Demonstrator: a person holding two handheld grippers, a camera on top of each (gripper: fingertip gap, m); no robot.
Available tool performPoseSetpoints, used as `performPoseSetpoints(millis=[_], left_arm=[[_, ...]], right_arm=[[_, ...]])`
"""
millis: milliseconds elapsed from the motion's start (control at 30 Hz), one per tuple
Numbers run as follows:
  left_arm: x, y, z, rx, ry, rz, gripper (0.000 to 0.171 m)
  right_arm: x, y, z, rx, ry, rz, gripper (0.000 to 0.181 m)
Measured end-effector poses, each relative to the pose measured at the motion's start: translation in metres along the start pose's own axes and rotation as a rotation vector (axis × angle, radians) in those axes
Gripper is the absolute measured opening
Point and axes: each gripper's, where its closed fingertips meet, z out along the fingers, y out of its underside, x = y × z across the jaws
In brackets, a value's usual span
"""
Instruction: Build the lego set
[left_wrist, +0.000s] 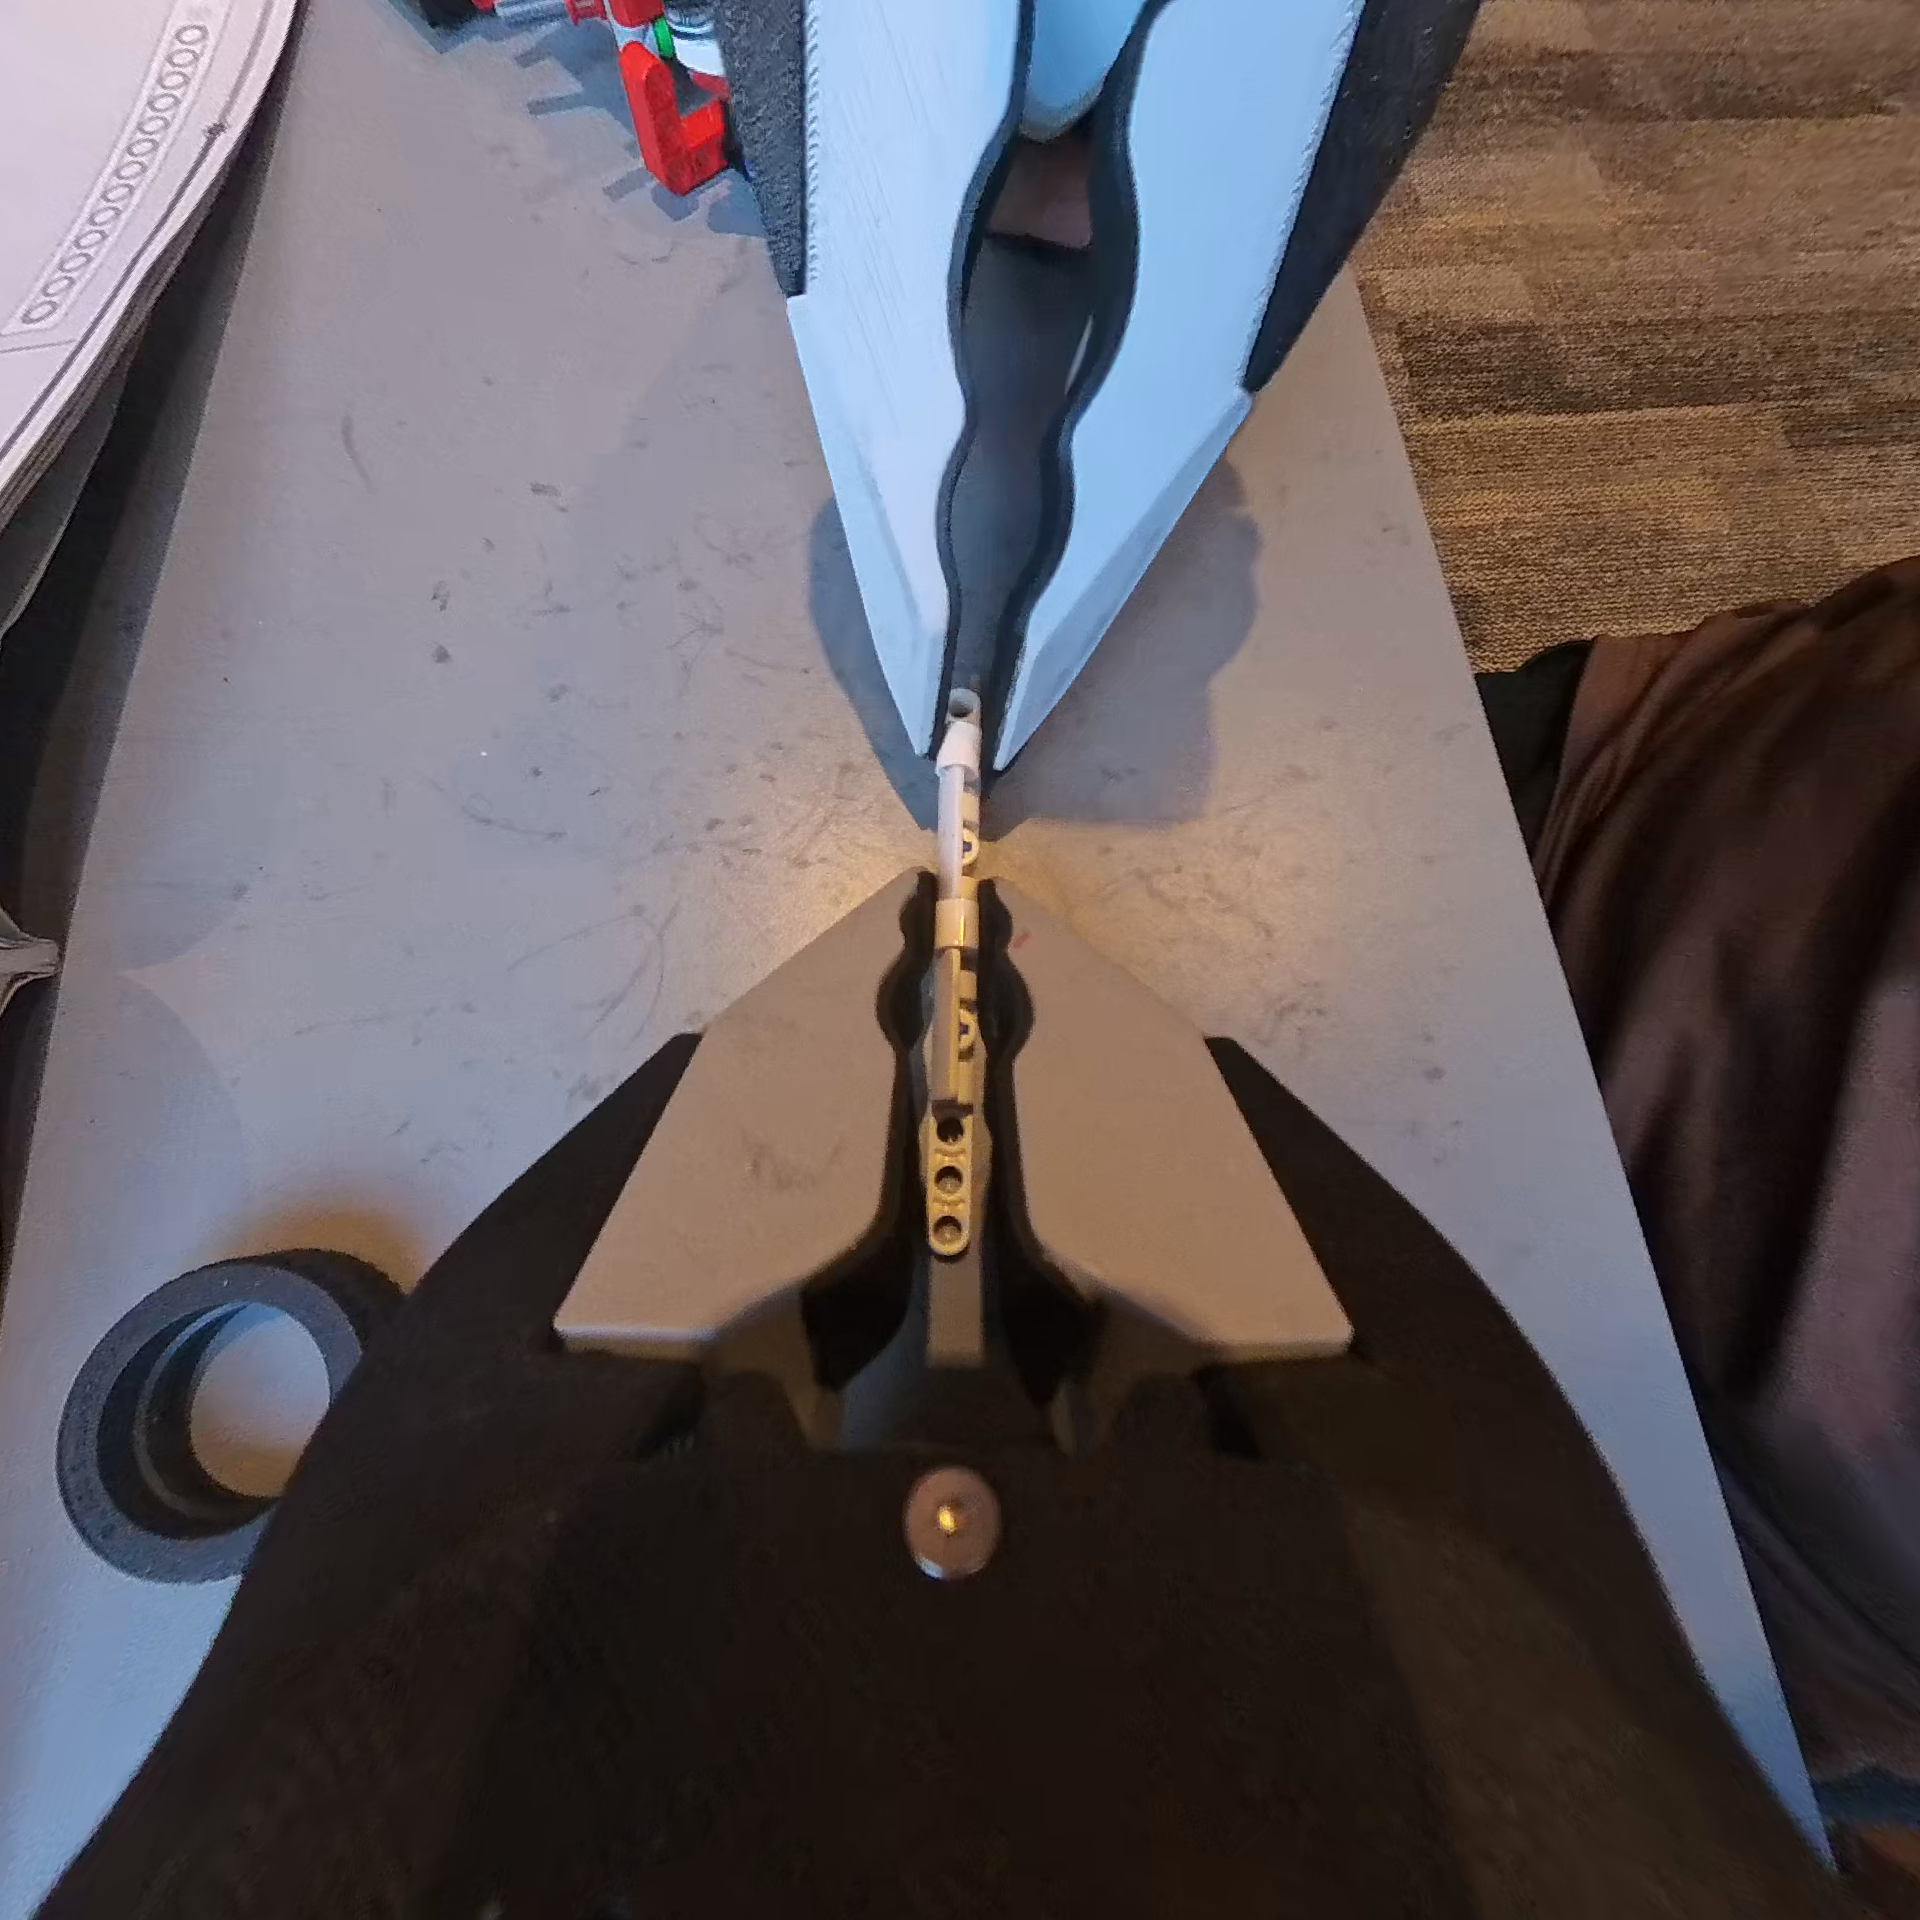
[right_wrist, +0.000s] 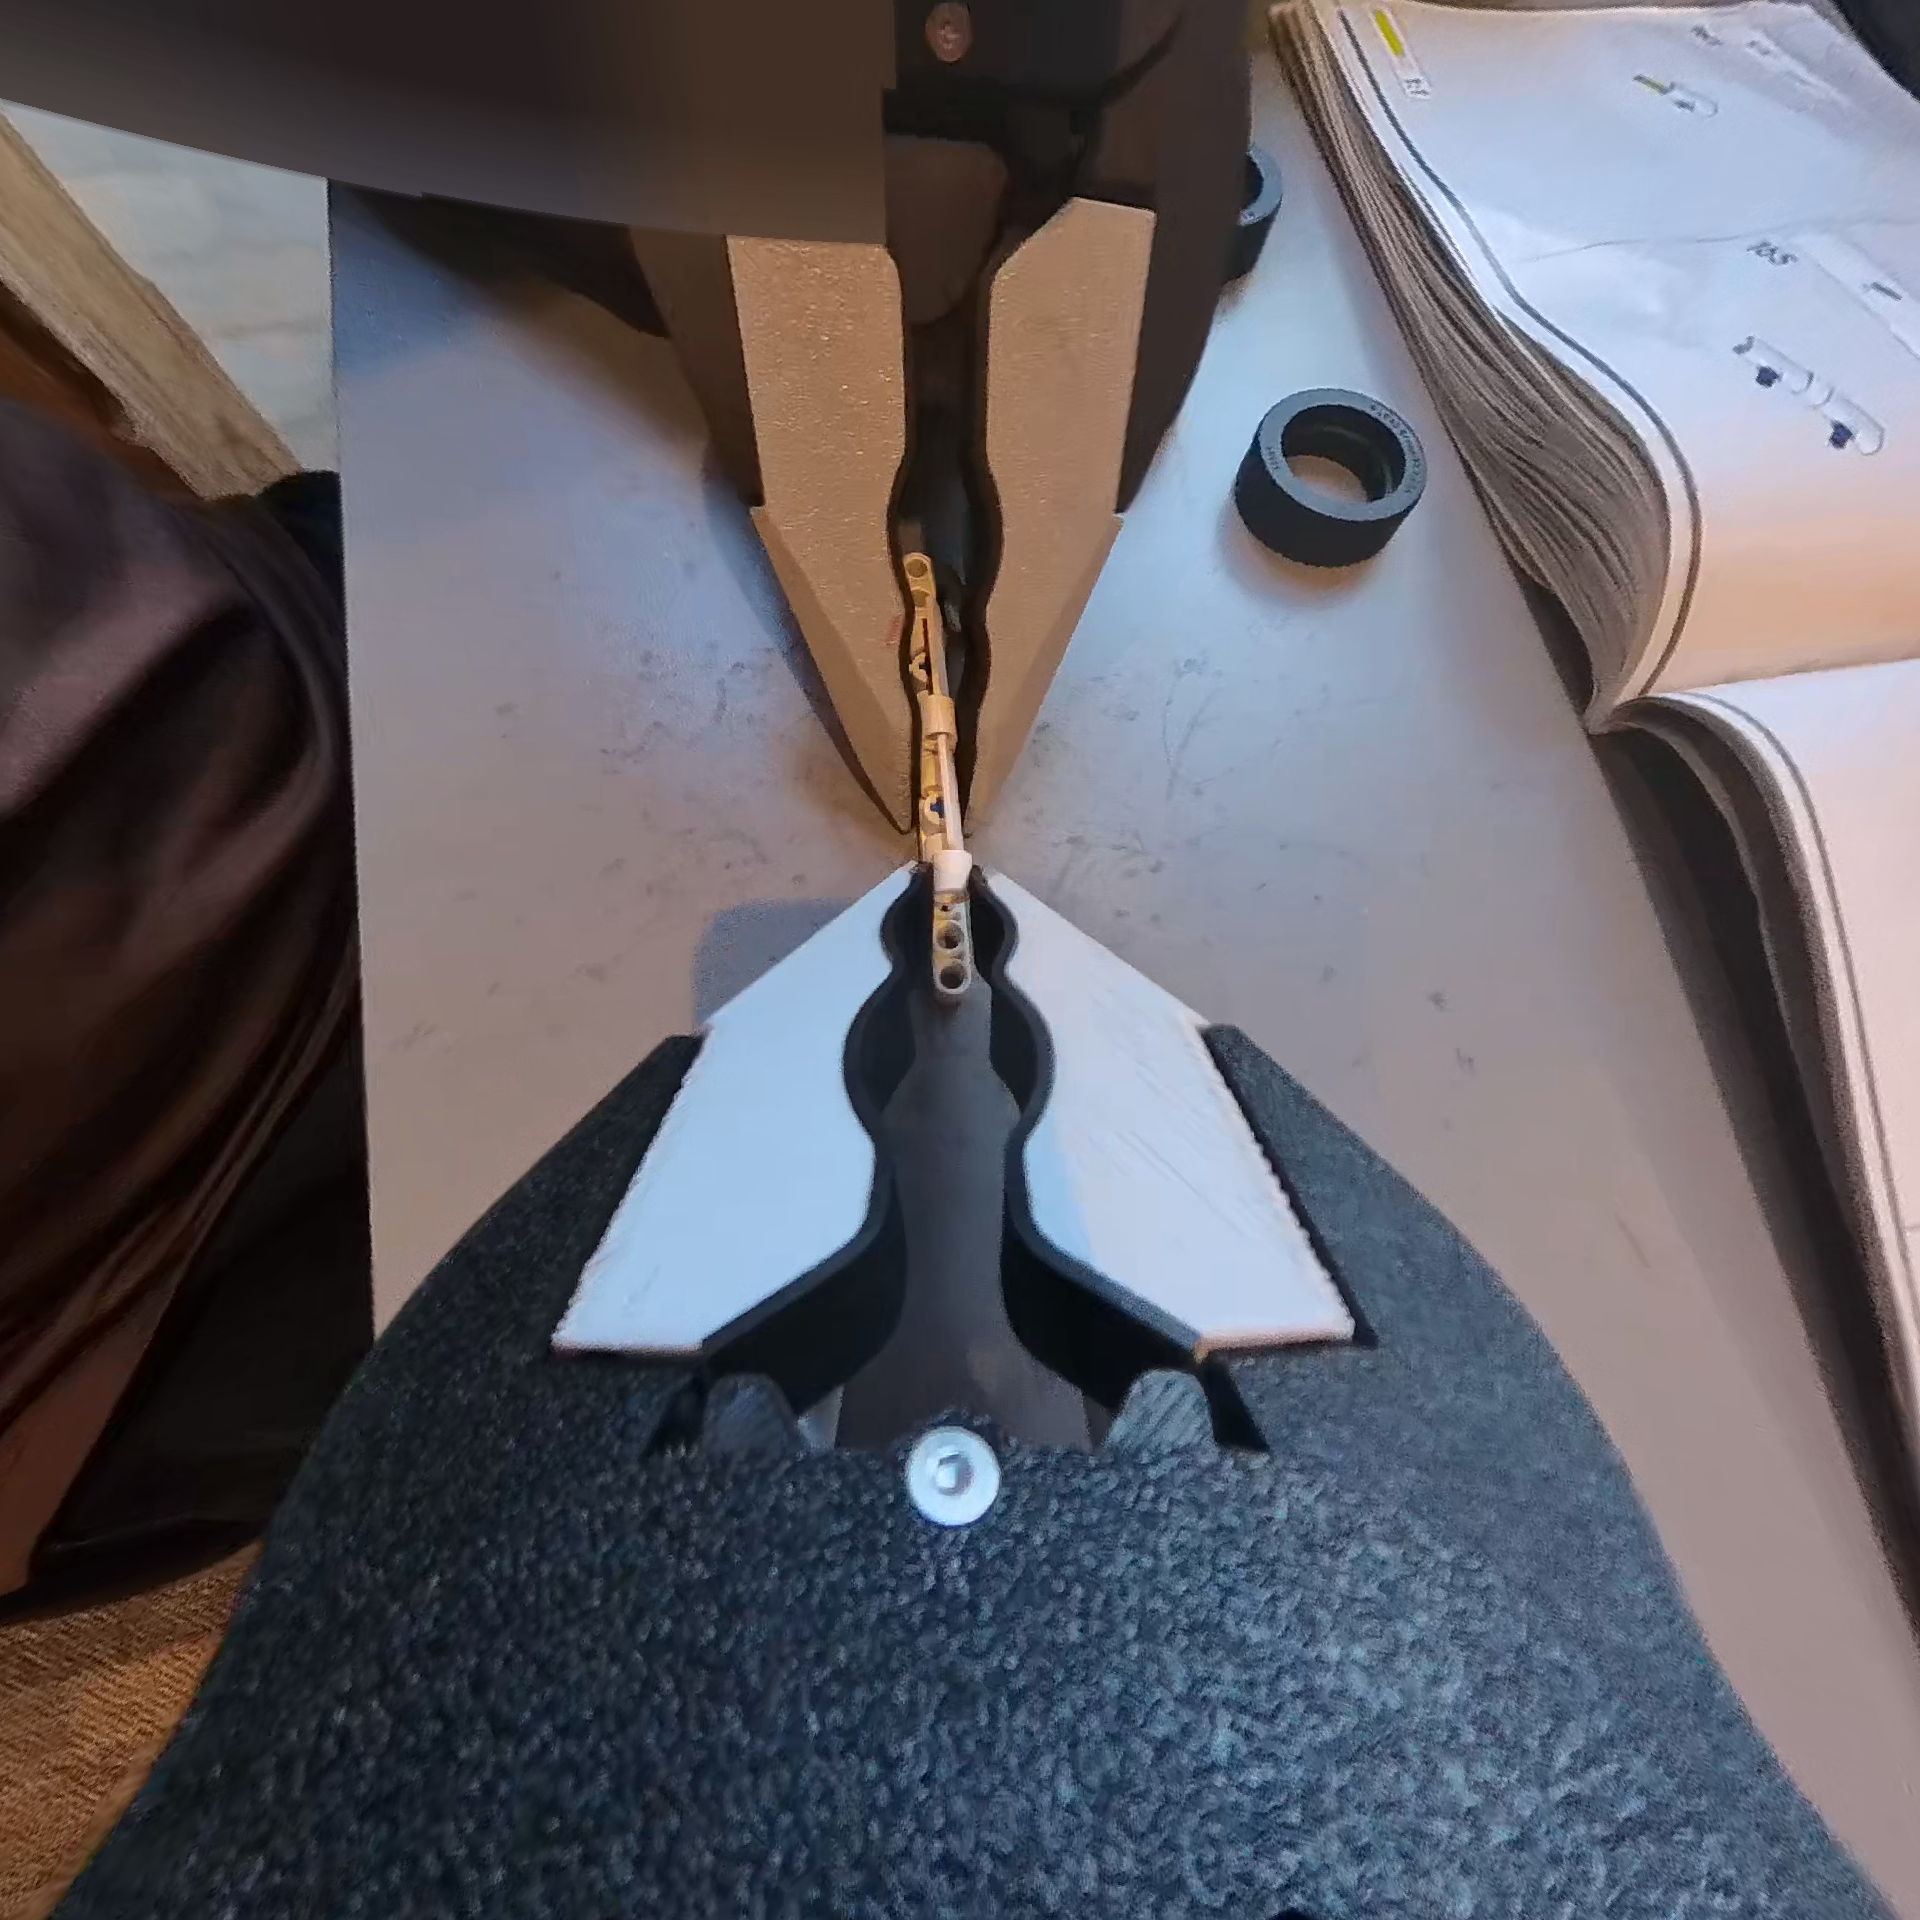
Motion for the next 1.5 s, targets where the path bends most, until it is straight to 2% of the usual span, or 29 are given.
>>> performPoseSetpoints(millis=[200,467,600,800,1133,1267,1400,1500], left_arm=[[-0.0002,-0.0001,0.0001,0.000,-0.001,0.000,0.005],[-0.0011,-0.0003,-0.0001,0.003,0.000,-0.011,0.005],[-0.0012,-0.0005,0.0000,0.004,0.001,-0.012,0.005],[-0.0023,-0.0009,0.0002,0.004,-0.003,-0.015,0.005],[-0.0029,-0.0007,0.0000,0.003,-0.007,-0.012,0.005],[-0.0030,-0.0006,0.0001,0.002,-0.005,-0.010,0.005],[-0.0031,-0.0006,0.0001,0.002,-0.004,-0.011,0.005],[-0.0031,-0.0006,0.0001,0.002,-0.006,-0.010,0.005]], right_arm=[[0.0007,0.0025,-0.0001,-0.016,-0.032,0.001,0.006],[0.0014,0.0006,-0.0003,-0.046,0.131,-0.240,0.006],[0.0025,0.0008,-0.0002,-0.066,0.116,-0.240,0.006],[0.0047,0.0017,0.0003,-0.153,0.059,-0.147,0.006],[0.0047,0.0035,-0.0001,-0.250,0.127,-0.363,0.007],[0.0048,0.0033,0.0004,-0.250,0.053,-0.285,0.006],[0.0057,0.0035,0.0009,-0.234,-0.078,-0.064,0.006],[0.0054,0.0038,0.0009,-0.236,-0.126,0.008,0.006]])
